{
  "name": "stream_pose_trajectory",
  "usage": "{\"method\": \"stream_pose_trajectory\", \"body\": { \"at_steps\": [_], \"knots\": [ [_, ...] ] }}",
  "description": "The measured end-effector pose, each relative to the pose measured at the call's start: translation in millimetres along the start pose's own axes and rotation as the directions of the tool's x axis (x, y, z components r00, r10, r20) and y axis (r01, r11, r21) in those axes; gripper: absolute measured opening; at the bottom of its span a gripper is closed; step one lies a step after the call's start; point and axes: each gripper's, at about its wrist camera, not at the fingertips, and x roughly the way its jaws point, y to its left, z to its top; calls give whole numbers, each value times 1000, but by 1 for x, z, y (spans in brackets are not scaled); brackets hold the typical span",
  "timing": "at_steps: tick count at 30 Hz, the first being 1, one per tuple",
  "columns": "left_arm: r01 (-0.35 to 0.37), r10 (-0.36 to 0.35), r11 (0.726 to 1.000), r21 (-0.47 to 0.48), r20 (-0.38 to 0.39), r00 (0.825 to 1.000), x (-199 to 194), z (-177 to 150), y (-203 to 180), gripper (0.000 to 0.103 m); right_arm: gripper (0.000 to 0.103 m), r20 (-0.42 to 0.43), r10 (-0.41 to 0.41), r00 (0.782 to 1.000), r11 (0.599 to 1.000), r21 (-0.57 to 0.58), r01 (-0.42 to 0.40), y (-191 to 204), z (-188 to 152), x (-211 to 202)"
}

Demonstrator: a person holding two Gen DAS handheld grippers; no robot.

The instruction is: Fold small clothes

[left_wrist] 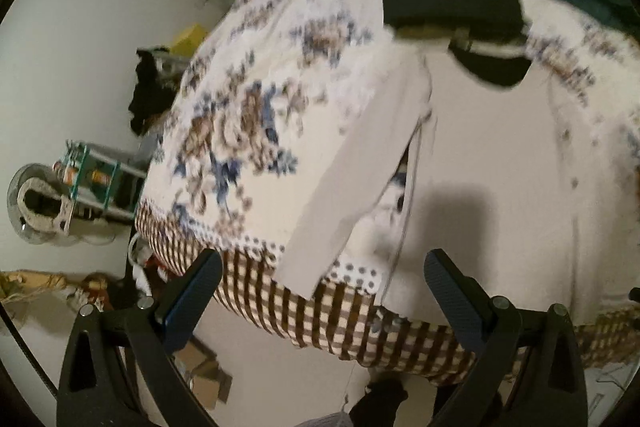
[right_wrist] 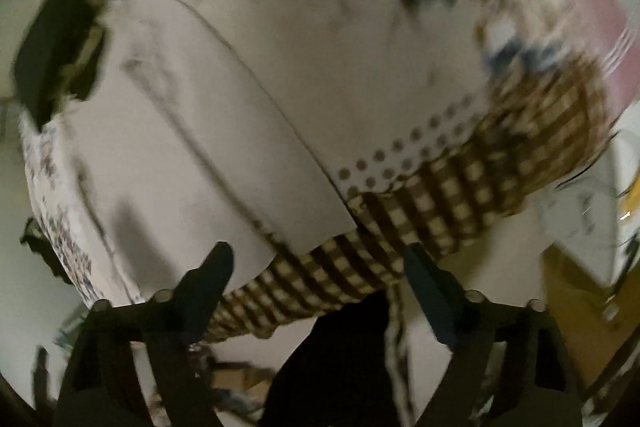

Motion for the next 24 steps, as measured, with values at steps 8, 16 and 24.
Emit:
{"method": "stream_pose_trajectory", "body": {
  "at_steps": [8,16,24],
  "knots": [
    [-17,24,998,60,-114,993,81,-17,-53,103,9,-98,69,993,990,130,-56,-30,10,125],
    [56,-52,998,28,-115,992,109,-19,-59,103,4,160,99,982,987,110,-117,-42,2,21],
    [62,-66,998,-31,-119,991,130,-34,-20,103,4,263,100,959,964,-263,-29,109,-19,-83]
  ]
}}
